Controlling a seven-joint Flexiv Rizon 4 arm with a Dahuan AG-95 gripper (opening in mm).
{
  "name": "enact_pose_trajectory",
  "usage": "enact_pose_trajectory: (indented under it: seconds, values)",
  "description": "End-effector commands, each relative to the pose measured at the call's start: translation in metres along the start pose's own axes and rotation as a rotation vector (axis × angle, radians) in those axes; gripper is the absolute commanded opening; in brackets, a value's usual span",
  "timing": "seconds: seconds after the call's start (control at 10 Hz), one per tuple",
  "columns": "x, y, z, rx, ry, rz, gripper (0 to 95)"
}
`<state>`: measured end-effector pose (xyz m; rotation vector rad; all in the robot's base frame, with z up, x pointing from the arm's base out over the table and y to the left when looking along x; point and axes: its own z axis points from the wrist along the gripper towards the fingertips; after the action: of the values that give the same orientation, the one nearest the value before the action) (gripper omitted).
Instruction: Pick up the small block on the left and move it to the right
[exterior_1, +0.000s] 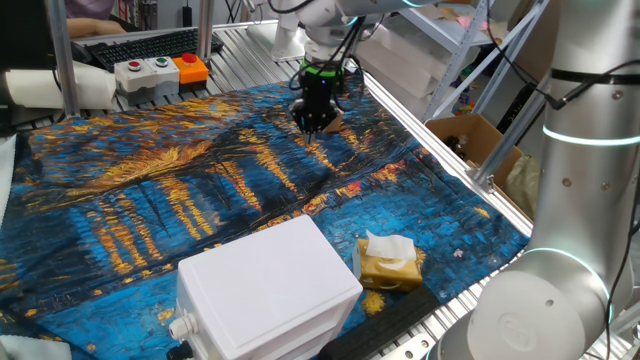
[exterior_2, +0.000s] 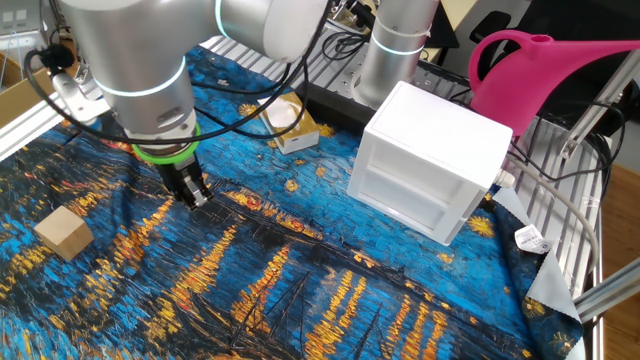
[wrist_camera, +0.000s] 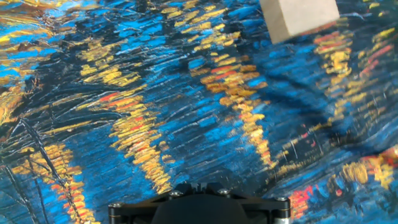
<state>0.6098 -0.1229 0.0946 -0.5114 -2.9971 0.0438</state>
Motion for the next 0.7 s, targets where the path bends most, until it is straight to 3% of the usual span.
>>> enact_pose_trajectory:
  seconds: [0.1, 0.3, 0.5, 0.7]
  values:
    - [-0.018, -0.001, -0.004, 0.052, -0.023, -0.061, 0.0]
    - [-0.042, -0.004, -0.015, 0.057, -0.018, -0.087, 0.0]
    - [-0.075, -0.013, -0.03, 0.092, -0.022, -0.151, 0.0]
    - [-0.098, -0.022, -0.039, 0.089, -0.013, -0.188, 0.0]
